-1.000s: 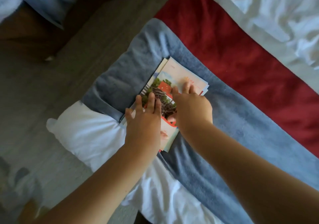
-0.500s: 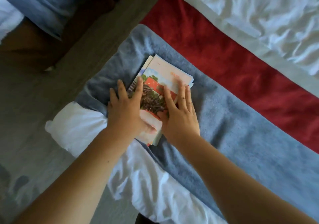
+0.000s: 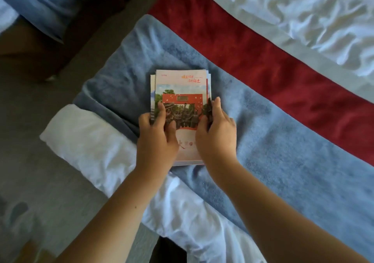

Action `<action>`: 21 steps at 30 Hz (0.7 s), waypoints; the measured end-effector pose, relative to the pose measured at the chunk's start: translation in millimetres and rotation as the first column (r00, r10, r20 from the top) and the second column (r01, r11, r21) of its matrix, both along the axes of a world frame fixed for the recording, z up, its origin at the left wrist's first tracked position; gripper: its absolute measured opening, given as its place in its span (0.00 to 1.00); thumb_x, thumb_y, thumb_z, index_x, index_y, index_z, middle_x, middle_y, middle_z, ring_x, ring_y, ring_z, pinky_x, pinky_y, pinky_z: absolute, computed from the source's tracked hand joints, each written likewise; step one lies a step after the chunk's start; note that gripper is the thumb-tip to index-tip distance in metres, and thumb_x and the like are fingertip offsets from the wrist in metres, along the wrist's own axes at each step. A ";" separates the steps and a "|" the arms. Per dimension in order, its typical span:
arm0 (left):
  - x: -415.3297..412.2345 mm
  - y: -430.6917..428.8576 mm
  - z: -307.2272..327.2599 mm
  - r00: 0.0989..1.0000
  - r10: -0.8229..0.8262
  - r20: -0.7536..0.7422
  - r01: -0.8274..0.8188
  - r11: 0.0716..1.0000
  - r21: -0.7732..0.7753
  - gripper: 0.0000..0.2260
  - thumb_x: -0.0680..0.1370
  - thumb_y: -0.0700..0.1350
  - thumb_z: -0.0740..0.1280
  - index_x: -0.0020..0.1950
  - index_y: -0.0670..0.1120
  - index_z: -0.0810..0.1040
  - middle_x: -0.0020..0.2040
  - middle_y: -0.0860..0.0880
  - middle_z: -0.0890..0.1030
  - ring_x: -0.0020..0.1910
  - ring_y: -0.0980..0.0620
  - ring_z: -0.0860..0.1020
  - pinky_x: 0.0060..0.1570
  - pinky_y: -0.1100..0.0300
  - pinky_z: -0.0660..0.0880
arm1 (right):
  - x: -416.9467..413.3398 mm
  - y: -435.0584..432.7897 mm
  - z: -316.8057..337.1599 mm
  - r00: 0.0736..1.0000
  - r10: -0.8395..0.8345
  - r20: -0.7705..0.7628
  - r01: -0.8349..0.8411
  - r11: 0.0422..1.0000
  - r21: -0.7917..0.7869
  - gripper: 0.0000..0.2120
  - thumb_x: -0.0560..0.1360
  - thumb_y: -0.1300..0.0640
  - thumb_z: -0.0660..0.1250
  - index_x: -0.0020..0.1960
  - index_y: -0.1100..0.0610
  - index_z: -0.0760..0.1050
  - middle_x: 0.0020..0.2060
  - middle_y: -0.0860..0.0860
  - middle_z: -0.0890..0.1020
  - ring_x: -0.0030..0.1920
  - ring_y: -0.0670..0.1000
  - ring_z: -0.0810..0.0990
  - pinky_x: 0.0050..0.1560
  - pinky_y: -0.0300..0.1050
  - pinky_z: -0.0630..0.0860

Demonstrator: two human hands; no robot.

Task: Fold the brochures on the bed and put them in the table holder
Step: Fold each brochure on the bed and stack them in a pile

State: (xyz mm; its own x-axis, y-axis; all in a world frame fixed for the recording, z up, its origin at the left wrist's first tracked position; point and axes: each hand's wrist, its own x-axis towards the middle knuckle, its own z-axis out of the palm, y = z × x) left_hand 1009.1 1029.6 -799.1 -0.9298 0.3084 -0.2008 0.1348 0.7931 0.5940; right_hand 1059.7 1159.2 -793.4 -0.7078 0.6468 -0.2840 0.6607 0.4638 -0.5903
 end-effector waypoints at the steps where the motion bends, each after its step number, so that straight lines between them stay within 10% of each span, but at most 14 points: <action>1: 10.3 4.5 -3.4 1.000 0.009 -0.007 -0.009 1.000 0.028 0.27 0.84 0.47 0.63 0.82 0.45 0.61 0.68 0.41 0.67 0.61 0.44 0.75 0.57 0.59 0.72 | 5.0 2.3 -1.0 1.000 0.014 0.024 -0.015 0.999 0.050 0.28 0.84 0.55 0.56 0.83 0.57 0.55 0.73 0.53 0.72 0.67 0.59 0.69 0.70 0.51 0.64; 9: 52.4 26.2 -32.4 0.991 0.071 -0.109 -0.083 0.990 -0.115 0.28 0.83 0.49 0.55 0.83 0.42 0.59 0.76 0.33 0.63 0.70 0.33 0.70 0.64 0.44 0.74 | 18.7 2.9 -6.6 0.948 0.251 0.197 -0.295 0.924 0.245 0.37 0.80 0.44 0.43 0.81 0.66 0.53 0.62 0.66 0.75 0.46 0.66 0.80 0.40 0.54 0.76; 14: 52.1 34.1 -26.1 0.988 0.080 -0.129 -0.100 0.982 -0.157 0.25 0.84 0.48 0.57 0.80 0.39 0.63 0.82 0.35 0.55 0.71 0.33 0.70 0.58 0.44 0.77 | 26.8 1.6 4.7 0.890 0.316 0.327 -0.394 0.896 0.206 0.41 0.75 0.33 0.38 0.80 0.49 0.27 0.63 0.58 0.65 0.49 0.58 0.81 0.43 0.51 0.78; 21: 35.5 45.5 14.9 0.987 -0.031 -0.158 -0.007 0.972 -0.234 0.26 0.85 0.49 0.55 0.81 0.39 0.62 0.83 0.44 0.56 0.64 0.38 0.76 0.52 0.46 0.78 | 20.4 12.9 39.4 0.912 0.271 0.309 -0.321 0.939 0.124 0.41 0.74 0.36 0.44 0.83 0.47 0.36 0.65 0.57 0.63 0.51 0.59 0.81 0.50 0.54 0.79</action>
